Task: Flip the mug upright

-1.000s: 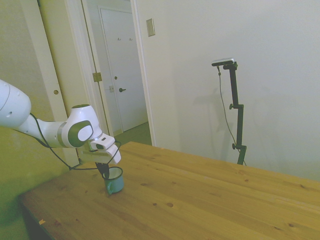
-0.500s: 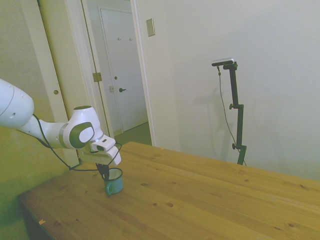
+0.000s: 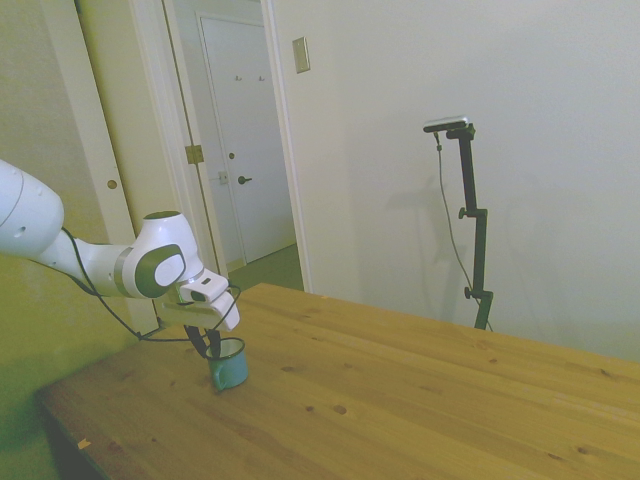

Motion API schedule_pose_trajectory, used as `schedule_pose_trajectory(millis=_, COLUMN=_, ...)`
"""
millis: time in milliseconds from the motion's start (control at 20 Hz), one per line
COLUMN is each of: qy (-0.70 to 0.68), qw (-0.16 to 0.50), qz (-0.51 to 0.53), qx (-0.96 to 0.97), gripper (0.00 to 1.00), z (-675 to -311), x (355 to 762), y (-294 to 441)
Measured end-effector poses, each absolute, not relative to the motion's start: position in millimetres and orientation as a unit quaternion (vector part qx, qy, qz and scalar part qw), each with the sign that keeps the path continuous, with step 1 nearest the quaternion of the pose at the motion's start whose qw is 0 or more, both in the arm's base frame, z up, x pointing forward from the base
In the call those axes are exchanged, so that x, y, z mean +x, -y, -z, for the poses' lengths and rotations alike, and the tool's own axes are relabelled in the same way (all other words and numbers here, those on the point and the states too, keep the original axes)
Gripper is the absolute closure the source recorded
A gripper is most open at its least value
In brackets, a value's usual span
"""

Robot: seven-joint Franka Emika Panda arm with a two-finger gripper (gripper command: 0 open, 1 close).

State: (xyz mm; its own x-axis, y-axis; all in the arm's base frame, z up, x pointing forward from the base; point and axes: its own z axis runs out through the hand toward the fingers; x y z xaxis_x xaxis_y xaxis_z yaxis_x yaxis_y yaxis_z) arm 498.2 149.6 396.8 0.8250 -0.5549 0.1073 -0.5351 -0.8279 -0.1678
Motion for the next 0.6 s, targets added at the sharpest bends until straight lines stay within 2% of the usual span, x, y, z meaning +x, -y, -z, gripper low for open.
schedule_pose_trajectory(millis=400, qy=-0.279, qw=0.081, qz=0.129, qx=-0.948, gripper=0.0, z=-456.5, x=451.5, y=-139.4)
schedule_pose_trajectory(millis=600, qy=-0.268, qw=0.077, qz=0.141, qx=-0.95, gripper=0.0, z=-468.2, x=415.6, y=-159.3)
